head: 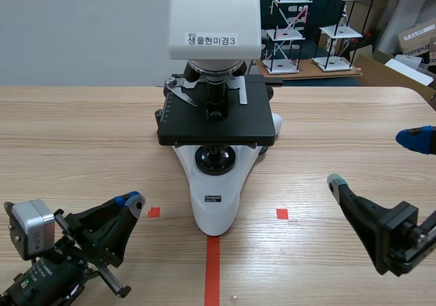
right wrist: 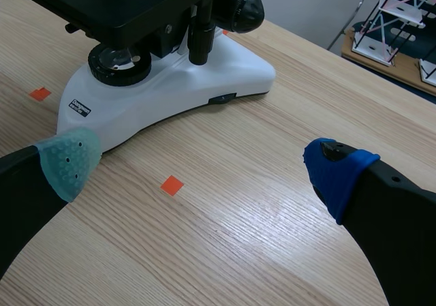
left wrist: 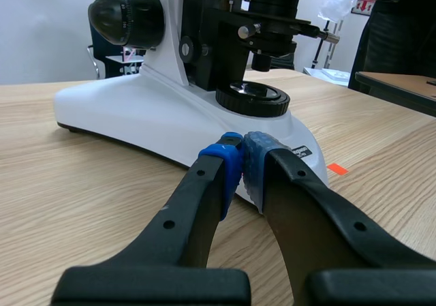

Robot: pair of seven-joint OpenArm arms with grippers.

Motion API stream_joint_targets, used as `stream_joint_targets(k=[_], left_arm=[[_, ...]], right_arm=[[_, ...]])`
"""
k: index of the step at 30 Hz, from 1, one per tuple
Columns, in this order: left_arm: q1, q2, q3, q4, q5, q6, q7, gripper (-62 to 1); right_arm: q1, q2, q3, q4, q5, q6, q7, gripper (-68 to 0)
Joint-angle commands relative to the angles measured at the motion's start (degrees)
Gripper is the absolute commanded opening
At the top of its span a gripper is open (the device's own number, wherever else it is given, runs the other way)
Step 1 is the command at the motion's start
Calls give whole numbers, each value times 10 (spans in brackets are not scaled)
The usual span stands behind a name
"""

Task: Point at the diaphragm

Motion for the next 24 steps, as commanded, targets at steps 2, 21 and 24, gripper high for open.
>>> stream_joint_targets(k=[2, 21, 24], left_arm=[[-2, 0, -2, 7, -5, -2, -8, -572], [-1, 0, -2, 7, -5, -2, -3, -572], [0, 0, -2, 7, -5, -2, -3, -572]], right_arm=[[2, 6, 4, 7, 4, 0, 9, 4], [2, 6, 4, 7, 4, 0, 9, 4], [2, 6, 4, 7, 4, 0, 9, 4]])
